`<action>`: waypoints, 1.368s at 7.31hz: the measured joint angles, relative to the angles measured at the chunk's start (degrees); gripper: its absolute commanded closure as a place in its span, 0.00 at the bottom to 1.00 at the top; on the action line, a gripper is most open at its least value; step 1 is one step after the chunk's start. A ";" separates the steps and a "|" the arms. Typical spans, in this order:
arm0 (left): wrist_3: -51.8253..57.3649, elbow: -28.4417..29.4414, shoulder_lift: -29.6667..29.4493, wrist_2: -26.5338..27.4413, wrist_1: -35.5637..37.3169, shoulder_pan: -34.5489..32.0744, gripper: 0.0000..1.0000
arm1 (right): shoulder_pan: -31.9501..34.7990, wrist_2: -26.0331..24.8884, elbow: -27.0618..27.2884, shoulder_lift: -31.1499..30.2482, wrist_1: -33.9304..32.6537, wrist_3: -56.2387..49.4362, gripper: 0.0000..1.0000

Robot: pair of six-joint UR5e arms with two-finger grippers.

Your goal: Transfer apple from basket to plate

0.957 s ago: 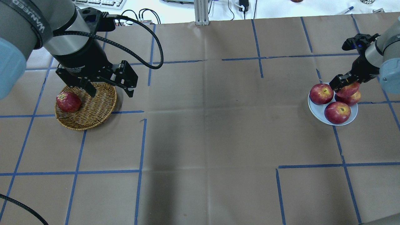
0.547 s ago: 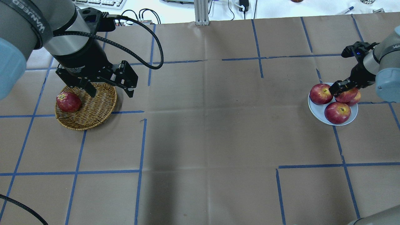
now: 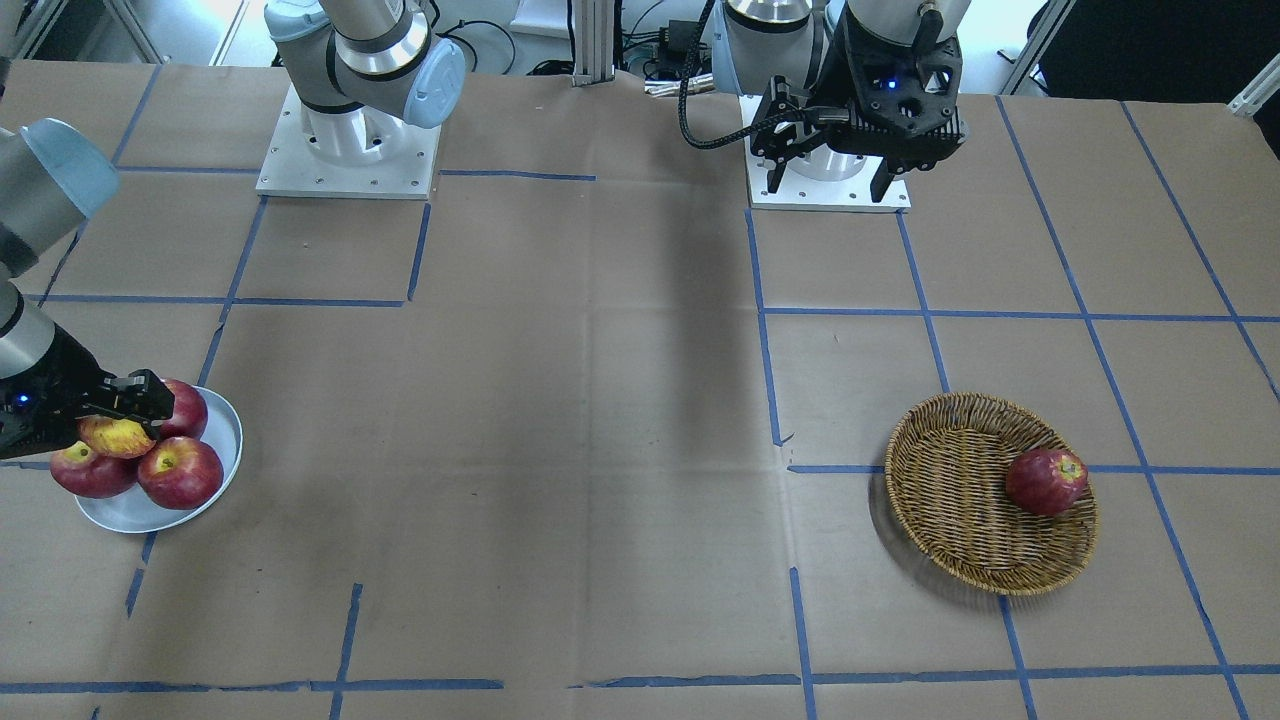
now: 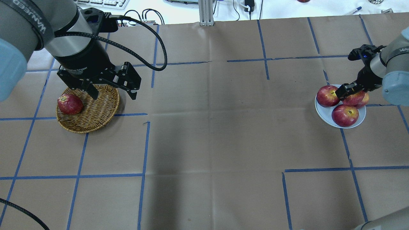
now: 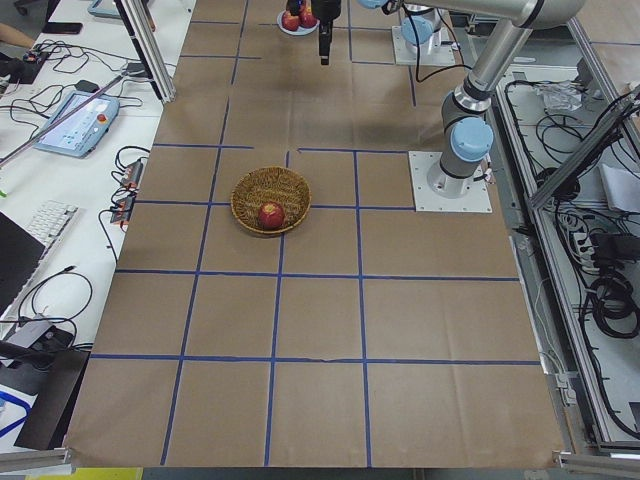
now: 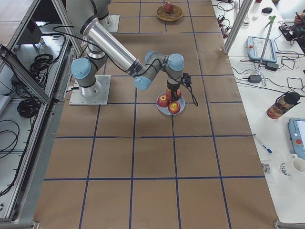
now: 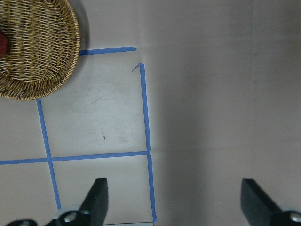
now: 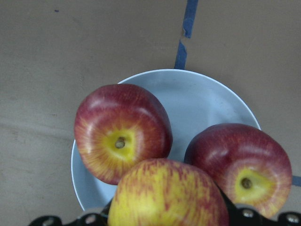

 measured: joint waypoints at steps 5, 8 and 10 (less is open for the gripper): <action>0.00 0.00 0.07 0.02 0.00 0.00 0.01 | 0.49 0.07 -2.55 -1.35 0.01 0.81 0.00; 0.00 0.00 0.07 0.06 0.00 0.00 0.01 | 6.29 1.51 -10.56 -4.87 9.50 5.48 0.00; 0.00 0.00 0.07 0.01 0.00 0.00 0.01 | 12.65 1.29 -17.49 -7.38 24.39 17.38 0.00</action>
